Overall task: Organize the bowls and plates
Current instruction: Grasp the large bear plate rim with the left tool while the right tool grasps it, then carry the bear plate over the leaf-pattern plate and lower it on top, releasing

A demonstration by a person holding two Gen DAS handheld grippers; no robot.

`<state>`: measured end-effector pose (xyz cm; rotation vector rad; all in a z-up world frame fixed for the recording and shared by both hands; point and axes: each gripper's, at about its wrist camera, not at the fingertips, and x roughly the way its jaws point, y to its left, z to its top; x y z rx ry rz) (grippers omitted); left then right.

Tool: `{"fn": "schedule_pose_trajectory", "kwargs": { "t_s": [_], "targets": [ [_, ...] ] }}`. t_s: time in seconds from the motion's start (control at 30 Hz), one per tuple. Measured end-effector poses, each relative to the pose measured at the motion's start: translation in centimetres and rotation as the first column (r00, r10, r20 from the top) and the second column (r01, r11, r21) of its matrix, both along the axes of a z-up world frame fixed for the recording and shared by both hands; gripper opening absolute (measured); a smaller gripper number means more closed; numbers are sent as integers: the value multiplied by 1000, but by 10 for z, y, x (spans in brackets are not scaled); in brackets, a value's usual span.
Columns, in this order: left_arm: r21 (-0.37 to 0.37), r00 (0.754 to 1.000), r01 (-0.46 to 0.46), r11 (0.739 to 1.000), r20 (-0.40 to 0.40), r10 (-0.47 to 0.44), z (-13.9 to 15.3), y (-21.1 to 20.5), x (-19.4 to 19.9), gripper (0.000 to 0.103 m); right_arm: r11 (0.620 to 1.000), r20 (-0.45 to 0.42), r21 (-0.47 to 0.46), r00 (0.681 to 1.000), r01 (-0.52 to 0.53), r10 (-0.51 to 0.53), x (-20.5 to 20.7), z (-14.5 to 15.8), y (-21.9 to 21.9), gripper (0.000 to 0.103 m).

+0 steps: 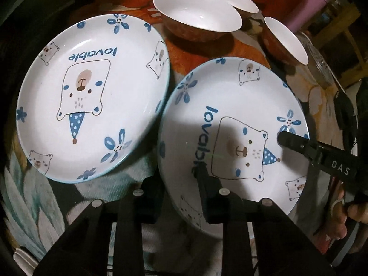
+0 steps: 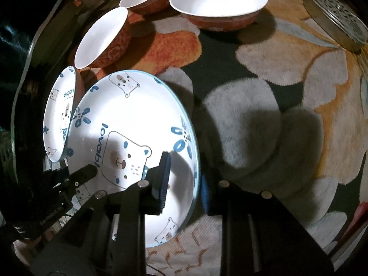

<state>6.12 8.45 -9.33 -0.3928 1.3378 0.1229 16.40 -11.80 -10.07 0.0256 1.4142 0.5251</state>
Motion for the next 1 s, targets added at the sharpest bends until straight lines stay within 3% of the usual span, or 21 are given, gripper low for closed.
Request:
{"fn": "schedule_pose_trajectory", "kwargs": {
  "t_s": [0.33,1.0],
  "targets": [
    [26,992,124,992,29,-125,6,-4,4,27,998,62,-17,996,-55,56,-10,6,3,22],
    [81,965,233,969,104,-241,36,-40,8,27,999,79,34,997,21,-24,-26,29,-46,18]
  ]
}}
